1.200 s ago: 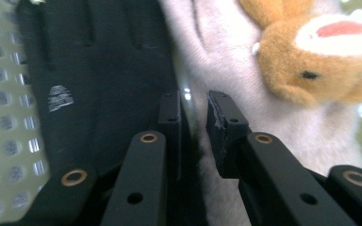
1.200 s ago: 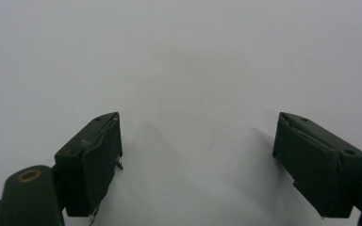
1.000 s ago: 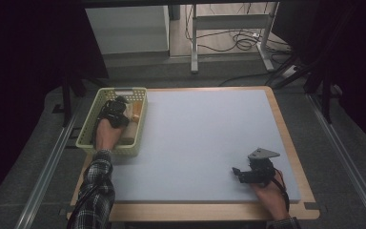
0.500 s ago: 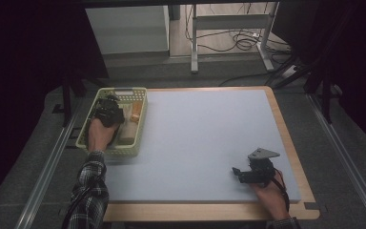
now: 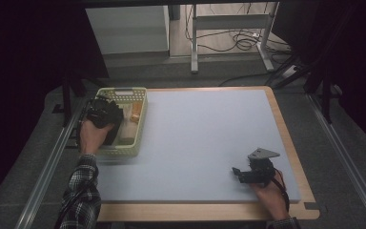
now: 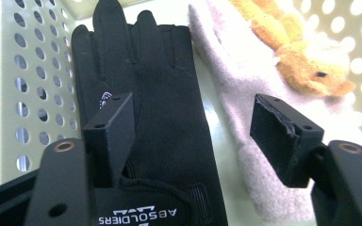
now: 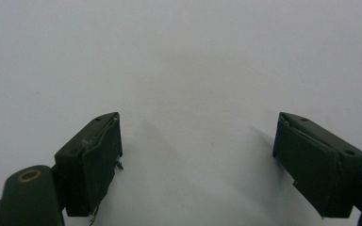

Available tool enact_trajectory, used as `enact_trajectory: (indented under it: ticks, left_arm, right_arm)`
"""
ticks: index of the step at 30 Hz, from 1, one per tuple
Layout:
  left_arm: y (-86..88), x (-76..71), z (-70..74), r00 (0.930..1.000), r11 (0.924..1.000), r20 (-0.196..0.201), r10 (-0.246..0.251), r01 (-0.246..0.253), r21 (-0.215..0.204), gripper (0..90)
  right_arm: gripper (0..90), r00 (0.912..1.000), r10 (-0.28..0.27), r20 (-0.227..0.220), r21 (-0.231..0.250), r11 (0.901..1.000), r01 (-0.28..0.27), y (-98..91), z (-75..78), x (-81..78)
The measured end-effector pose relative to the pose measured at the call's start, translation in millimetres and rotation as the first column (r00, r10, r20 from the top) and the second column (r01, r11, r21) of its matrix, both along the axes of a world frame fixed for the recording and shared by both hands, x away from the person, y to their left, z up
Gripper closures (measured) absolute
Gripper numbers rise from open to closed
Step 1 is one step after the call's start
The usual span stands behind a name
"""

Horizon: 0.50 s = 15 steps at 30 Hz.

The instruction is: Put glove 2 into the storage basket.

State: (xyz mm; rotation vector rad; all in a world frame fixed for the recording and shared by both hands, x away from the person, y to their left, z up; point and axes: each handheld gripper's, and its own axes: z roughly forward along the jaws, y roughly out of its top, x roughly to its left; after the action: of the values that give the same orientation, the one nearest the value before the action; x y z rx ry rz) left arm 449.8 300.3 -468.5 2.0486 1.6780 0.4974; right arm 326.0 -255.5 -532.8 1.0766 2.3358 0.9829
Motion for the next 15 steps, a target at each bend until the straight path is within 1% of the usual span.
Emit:
enact_trajectory:
  ticks: [1,2,9,11,14,15]
  left_arm:
    - [0.0,0.0,0.0,1.0,1.0,0.0,0.0,0.0,0.0,30.9]
    - [1.6,-1.9,-0.2,1.0,0.9999,0.005,-0.001,0.002,-0.015,30.2]
    - [8.4,-7.9,-2.5,0.9998,0.9986,0.018,-0.003,0.004,-0.052,27.8]
    - [9.7,-8.8,-2.5,0.9998,0.9985,0.017,-0.005,0.006,-0.054,27.2]
    - [13.8,-12.9,-2.2,0.9995,0.9967,0.033,-0.003,0.005,-0.081,25.7]
    - [15.2,-14.2,-1.7,0.9994,0.9966,0.033,-0.008,0.011,-0.081,25.1]
  right_arm:
    - [15.9,1.0,0.0,0.0,0.0,1.0,0.0,0.0,0.0,0.0]
    - [15.9,1.0,0.0,0.0,0.0,1.0,0.0,0.0,0.0,0.0]
    - [15.9,1.0,0.0,0.0,0.0,1.0,0.0,0.0,0.0,-0.1]
    - [15.9,1.0,0.0,0.0,0.0,1.0,0.0,0.1,0.0,-0.1]
    - [15.9,1.0,0.0,0.0,0.0,1.0,0.0,0.1,0.0,-0.1]
    - [15.9,1.0,0.0,0.0,0.0,1.0,0.0,0.1,0.0,-0.1]
